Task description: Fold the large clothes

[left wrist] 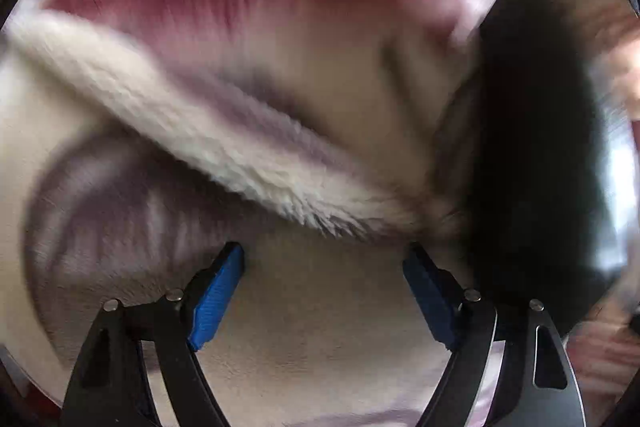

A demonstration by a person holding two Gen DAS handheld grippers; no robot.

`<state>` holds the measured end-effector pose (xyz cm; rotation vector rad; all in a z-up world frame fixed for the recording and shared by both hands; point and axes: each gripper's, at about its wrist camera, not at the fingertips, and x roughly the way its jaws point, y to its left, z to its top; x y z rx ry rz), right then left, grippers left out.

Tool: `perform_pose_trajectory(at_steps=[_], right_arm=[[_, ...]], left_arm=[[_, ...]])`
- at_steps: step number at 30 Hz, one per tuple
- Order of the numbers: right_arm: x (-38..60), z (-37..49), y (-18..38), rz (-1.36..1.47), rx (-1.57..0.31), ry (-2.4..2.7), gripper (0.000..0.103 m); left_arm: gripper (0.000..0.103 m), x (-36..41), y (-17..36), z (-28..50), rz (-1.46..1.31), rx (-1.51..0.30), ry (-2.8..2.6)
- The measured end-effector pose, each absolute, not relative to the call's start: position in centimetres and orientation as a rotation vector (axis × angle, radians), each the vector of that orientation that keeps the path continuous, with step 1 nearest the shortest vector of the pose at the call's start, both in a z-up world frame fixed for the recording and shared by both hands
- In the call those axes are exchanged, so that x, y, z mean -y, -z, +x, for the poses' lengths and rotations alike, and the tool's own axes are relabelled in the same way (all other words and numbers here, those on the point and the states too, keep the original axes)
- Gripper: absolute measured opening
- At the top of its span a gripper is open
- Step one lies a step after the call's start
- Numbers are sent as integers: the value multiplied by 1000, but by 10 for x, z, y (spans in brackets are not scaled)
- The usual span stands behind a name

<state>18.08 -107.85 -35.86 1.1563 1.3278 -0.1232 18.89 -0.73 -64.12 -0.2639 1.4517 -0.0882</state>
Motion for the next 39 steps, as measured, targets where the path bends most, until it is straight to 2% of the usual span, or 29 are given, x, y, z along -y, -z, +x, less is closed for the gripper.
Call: perform_pose_trajectory(at_steps=[1, 3, 7, 13, 15, 16, 17, 18, 22, 26, 28, 29, 32, 35, 36, 37, 39], right_arm=[[1085, 192, 349, 1095, -1322, 128, 81], [1076, 215, 332, 1030, -1295, 95, 81], [1061, 271, 331, 903, -1303, -12, 81], [1006, 338, 403, 831, -1486, -160, 80], [991, 345, 409, 795, -1497, -161, 51], [987, 347, 400, 735, -1484, -171, 43], [986, 345, 390, 727, -1454, -183, 29], [990, 343, 379, 754, -1420, -189, 21], [1010, 339, 366, 854, -1382, -213, 19], [1010, 340, 363, 845, -1396, -275, 19], [1006, 348, 347, 634, -1372, -217, 13], [1012, 351, 350, 598, -1381, -170, 5], [1033, 355, 381, 763, -1501, -160, 5], [1035, 348, 366, 746, -1495, -276, 6], [1036, 341, 362, 742, -1510, -307, 9], [1036, 334, 363, 760, -1533, -322, 15], [1033, 318, 370, 806, -1566, -347, 56]], left_arm=[[89, 12, 640, 187, -220, -1401, 93], [103, 14, 643, 188, -239, -1384, 98], [103, 13, 645, 179, -281, -1307, 71], [103, 15, 640, 183, -253, -1379, 67], [102, 12, 627, 184, -223, -1398, 12], [102, 8, 617, 186, -226, -1398, -11], [102, 3, 607, 185, -249, -1389, -33], [102, -1, 597, 184, -269, -1375, -48], [102, 1, 546, 192, -389, -1283, -20], [102, 41, 524, 214, -420, -1253, 98], [102, 67, 534, 226, -342, -1281, 109], [102, 70, 539, 229, -324, -1297, 114], [102, 77, 551, 231, -306, -1313, 94], [103, 72, 554, 229, -351, -1307, 93], [103, 73, 556, 231, -356, -1308, 90], [103, 74, 557, 232, -357, -1307, 88], [103, 79, 557, 234, -340, -1301, 80]])
